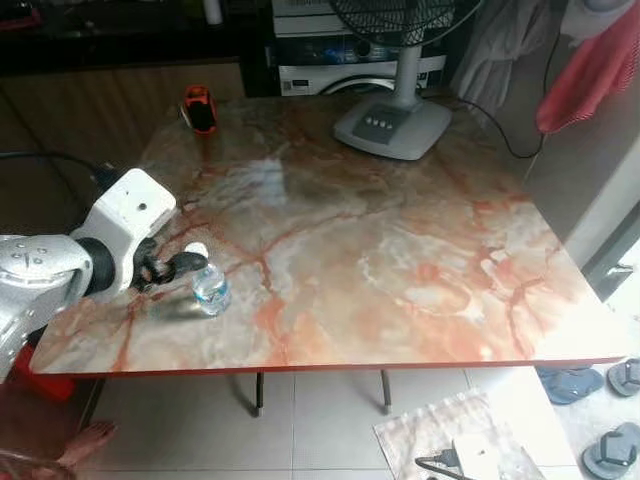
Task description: Restocking fridge
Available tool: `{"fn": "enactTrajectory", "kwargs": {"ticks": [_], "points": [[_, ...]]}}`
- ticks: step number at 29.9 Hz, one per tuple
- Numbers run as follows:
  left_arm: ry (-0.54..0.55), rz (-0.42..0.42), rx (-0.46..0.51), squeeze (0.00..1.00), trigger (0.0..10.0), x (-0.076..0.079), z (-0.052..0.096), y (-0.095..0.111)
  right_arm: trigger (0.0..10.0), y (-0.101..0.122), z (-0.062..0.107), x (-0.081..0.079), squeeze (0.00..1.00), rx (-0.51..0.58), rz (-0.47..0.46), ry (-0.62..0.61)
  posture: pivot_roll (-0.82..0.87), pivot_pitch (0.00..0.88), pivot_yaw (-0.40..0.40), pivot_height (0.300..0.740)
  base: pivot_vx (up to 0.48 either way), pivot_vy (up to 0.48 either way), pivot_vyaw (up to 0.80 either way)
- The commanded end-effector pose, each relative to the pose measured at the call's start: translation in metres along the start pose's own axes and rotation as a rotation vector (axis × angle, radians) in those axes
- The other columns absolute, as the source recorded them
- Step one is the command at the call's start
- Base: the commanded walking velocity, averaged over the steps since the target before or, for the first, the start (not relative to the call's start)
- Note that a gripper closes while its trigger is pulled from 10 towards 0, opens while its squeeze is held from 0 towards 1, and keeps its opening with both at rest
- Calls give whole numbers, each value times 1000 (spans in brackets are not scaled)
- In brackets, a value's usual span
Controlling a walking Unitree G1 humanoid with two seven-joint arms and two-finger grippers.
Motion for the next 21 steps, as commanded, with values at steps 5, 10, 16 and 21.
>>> {"fn": "enactTrajectory", "kwargs": {"ticks": [5, 10, 16, 21], "points": [[122, 317, 144, 0, 10000, -41, 11, 11, 10000, -3, 1, 1, 0, -9, 10, -3, 48, 24, 41, 740, 0, 0, 0], [176, 399, 135, 0, 10000, -51, 15, 2, 10000, -3, 1, 2, 0, -11, 17, -4, 47, 29, 36, 740, 0, 0, 0], [109, 379, 54, 0, 10000, -37, 14, -12, 10000, -3, 1, 3, 0, -20, 57, 9, 47, 30, 26, 740, 0, 0, 0], [68, 322, 56, 0, 10000, -32, 15, -8, 10000, -2, 1, 3, 0, -17, 48, 6, 41, 22, 25, 740, 0, 0, 0]]}}
Point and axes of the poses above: a point about 5 cm out from each wrist's last joint towards the gripper, its own z axis pointing back from the gripper into the wrist, its own y axis along the axis of the wrist's last joint, x = y × z, the point moved 1 cm from there along -z, pointing out of the wrist towards the gripper, and after that the axes turned 4 degrees about -z, right-handed, at the moved point
